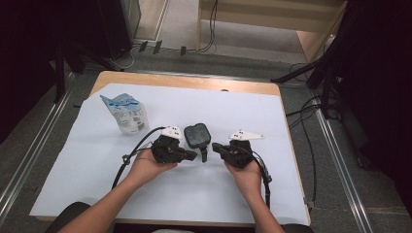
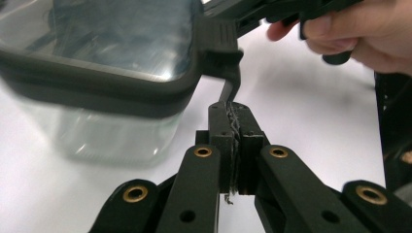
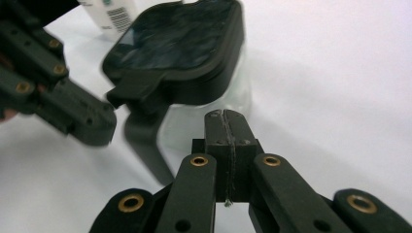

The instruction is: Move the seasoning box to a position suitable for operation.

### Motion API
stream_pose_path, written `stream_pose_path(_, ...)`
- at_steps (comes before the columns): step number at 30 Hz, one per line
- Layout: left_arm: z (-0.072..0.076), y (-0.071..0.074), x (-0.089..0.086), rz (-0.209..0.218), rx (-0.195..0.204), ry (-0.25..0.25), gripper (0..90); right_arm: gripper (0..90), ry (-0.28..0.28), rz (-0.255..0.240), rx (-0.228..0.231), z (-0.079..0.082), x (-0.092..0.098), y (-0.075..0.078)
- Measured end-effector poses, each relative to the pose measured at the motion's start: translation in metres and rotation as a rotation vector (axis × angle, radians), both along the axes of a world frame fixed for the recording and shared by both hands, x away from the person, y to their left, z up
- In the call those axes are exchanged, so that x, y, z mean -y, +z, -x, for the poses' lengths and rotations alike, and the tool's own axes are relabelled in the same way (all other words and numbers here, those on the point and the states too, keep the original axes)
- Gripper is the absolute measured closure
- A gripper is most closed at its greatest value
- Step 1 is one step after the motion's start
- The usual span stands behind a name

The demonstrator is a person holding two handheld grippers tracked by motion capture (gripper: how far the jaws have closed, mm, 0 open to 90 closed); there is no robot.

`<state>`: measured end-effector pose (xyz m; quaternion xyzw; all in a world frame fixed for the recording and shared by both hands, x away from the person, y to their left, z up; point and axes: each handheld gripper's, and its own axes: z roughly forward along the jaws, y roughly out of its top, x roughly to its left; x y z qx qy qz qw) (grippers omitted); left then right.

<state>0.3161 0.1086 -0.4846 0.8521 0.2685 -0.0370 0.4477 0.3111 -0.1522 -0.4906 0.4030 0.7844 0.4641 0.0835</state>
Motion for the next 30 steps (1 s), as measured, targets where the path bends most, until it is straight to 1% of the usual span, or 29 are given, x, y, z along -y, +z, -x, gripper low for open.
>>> stream_pose_path(2,-0.001,0.003,-0.008,0.003,-0.004,-0.001,90.0,90.0,0.007,-0.003,-0.004,0.006,-0.001,0.001)
stream_pose_path(5,-0.002,0.005,-0.017,0.009,0.003,0.007,89.8,90.0,0.027,-0.005,-0.008,0.013,-0.002,0.002)
stream_pose_path(10,-0.007,0.008,-0.03,0.02,0.004,0.035,89.3,90.0,0.048,-0.001,-0.012,0.022,-0.006,0.006)
stream_pose_path(14,-0.01,0.008,-0.038,0.028,0.003,0.061,89.2,90.0,0.076,0.013,-0.012,0.027,-0.012,0.006)
stream_pose_path(17,-0.013,0.008,-0.043,0.026,0.005,0.07,89.2,90.0,0.095,0.022,-0.013,0.03,-0.018,0.005)
stream_pose_path(19,-0.014,0.008,-0.045,0.024,0.004,0.076,89.1,90.0,0.113,0.026,-0.014,0.031,-0.024,0.003)
stream_pose_path(21,-0.015,0.007,-0.047,0.026,0.003,0.088,89.1,90.0,0.118,0.027,-0.018,0.031,-0.026,0.002)
stream_pose_path(24,-0.017,0.006,-0.048,0.033,-0.004,0.092,89.0,90.0,0.129,0.034,-0.024,0.03,-0.032,-0.002)
stream_pose_path(25,-0.017,0.005,-0.048,0.03,-0.001,0.097,88.9,90.0,0.132,0.038,-0.017,0.029,-0.033,-0.003)
stream_pose_path(28,-0.02,0.005,-0.047,0.025,-0.003,0.096,88.9,90.0,0.133,0.037,-0.024,0.028,-0.038,-0.005)
stream_pose_path(30,-0.021,0.005,-0.047,0.031,-0.003,0.099,89.0,90.0,0.13,0.037,-0.025,0.026,-0.039,-0.007)
